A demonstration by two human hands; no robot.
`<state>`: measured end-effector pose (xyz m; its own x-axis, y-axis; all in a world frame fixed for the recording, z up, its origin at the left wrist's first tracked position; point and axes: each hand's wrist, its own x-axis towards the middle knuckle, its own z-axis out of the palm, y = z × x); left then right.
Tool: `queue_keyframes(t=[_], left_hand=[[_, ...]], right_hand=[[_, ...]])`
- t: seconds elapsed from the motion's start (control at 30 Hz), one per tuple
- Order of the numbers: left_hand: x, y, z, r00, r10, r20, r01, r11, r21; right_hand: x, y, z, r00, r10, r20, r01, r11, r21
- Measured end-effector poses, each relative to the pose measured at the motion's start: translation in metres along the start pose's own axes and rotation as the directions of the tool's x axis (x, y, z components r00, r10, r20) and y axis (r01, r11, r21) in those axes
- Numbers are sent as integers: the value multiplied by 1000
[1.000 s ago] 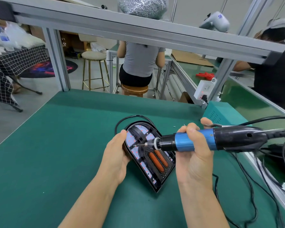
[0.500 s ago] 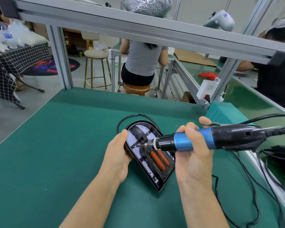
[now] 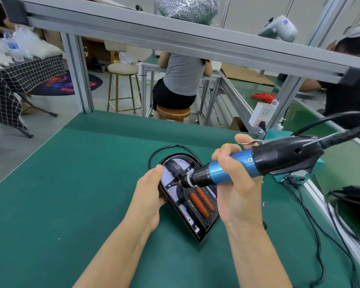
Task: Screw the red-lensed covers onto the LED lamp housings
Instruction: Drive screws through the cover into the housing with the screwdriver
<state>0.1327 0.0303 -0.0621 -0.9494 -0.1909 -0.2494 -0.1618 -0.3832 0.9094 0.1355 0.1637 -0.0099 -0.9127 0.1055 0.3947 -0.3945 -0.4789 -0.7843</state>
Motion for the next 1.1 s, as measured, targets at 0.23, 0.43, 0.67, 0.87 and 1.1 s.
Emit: queue_keyframes(t=[0.23, 0.43, 0.67, 0.87, 1.1], left_hand=[[4, -2, -6, 998, -25, -49, 28, 998, 57], [3, 1, -5, 998, -34, -51, 37, 998, 47], [4, 2, -3, 998, -22, -63, 24, 999, 41], [4, 2, -3, 999, -18, -42, 20, 999, 35], [4, 0, -4, 999, -24, -45, 25, 999, 21]], right_hand=[[2, 0, 7, 988, -85, 127, 99, 989, -106], [8, 4, 7, 990, -68, 123, 74, 996, -50], [9, 5, 5, 964, -101, 247, 115, 992, -42], [13, 4, 5, 932, -97, 349, 108, 994, -11], [14, 7, 1, 942, -65, 328, 81, 996, -35]])
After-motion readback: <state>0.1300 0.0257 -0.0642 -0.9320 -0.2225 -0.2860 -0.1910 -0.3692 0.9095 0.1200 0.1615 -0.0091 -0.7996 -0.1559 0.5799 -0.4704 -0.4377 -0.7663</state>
